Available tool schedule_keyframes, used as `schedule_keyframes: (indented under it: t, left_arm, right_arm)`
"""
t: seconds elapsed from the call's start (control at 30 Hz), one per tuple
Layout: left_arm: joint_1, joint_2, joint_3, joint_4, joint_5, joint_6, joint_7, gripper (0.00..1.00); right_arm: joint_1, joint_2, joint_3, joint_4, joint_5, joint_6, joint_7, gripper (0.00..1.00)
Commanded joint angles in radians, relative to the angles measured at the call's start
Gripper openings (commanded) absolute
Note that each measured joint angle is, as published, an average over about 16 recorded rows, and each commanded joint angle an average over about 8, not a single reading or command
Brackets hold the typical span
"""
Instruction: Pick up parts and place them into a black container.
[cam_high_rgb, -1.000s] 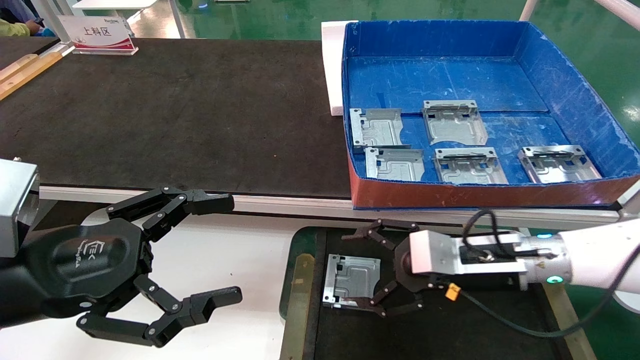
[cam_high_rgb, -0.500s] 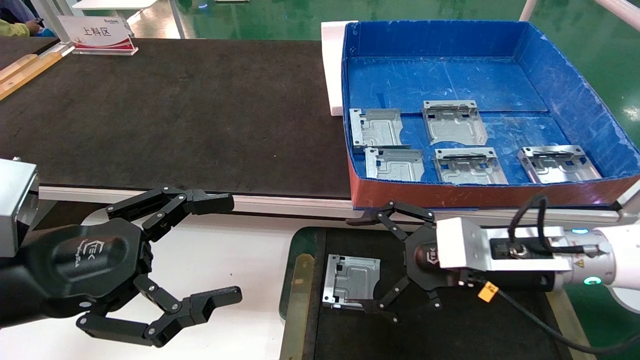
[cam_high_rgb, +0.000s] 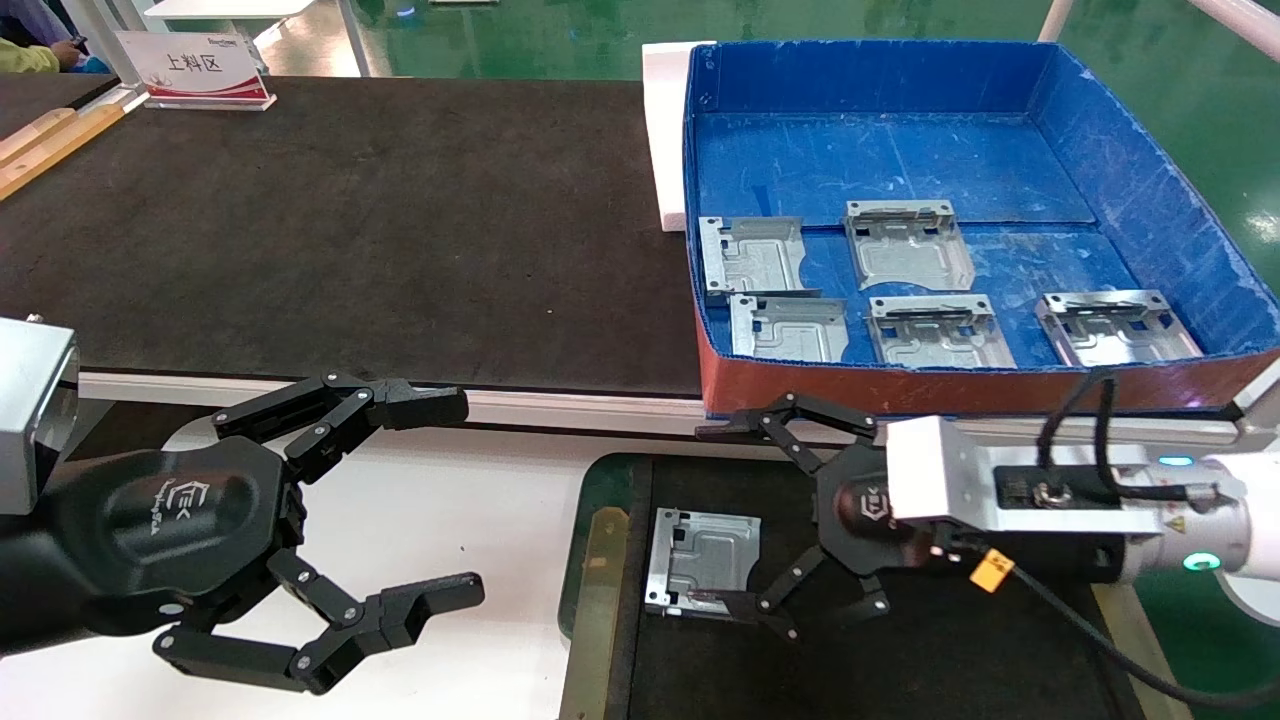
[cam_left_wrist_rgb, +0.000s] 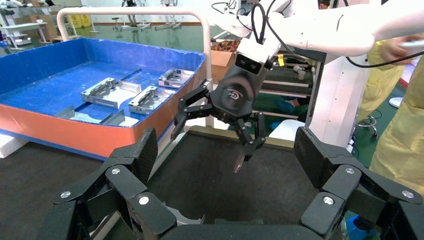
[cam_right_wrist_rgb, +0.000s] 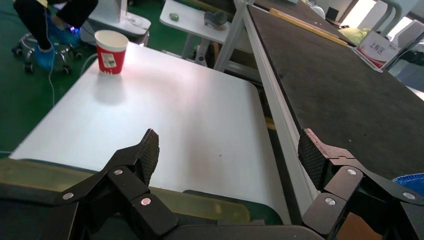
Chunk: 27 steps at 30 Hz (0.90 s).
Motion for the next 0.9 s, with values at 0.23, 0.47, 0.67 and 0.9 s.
schedule_keyframes:
  t: [0.23,0.47,0.67,0.9]
  left_arm:
    - [0.000,0.000,0.000,0.000,0.000,0.000,0.000,1.00]
    - [0.000,0.000,0.000,0.000,0.000,0.000,0.000,1.00]
    - [0.000,0.000,0.000,0.000,0.000,0.000,0.000,1.00]
    - [0.000,0.000,0.000,0.000,0.000,0.000,0.000,1.00]
  right_arm:
    - [-0.042,0.039,0.043,0.085,0.037,0.013,0.089,1.00]
    - [-0.080,0.074,0.081,0.161,0.070,0.024,0.169,1.00]
    - [-0.113,0.104,0.114,0.225,0.098,0.034,0.237,1.00]
    - [-0.150,0.138,0.152,0.300,0.131,0.045,0.315,1.00]
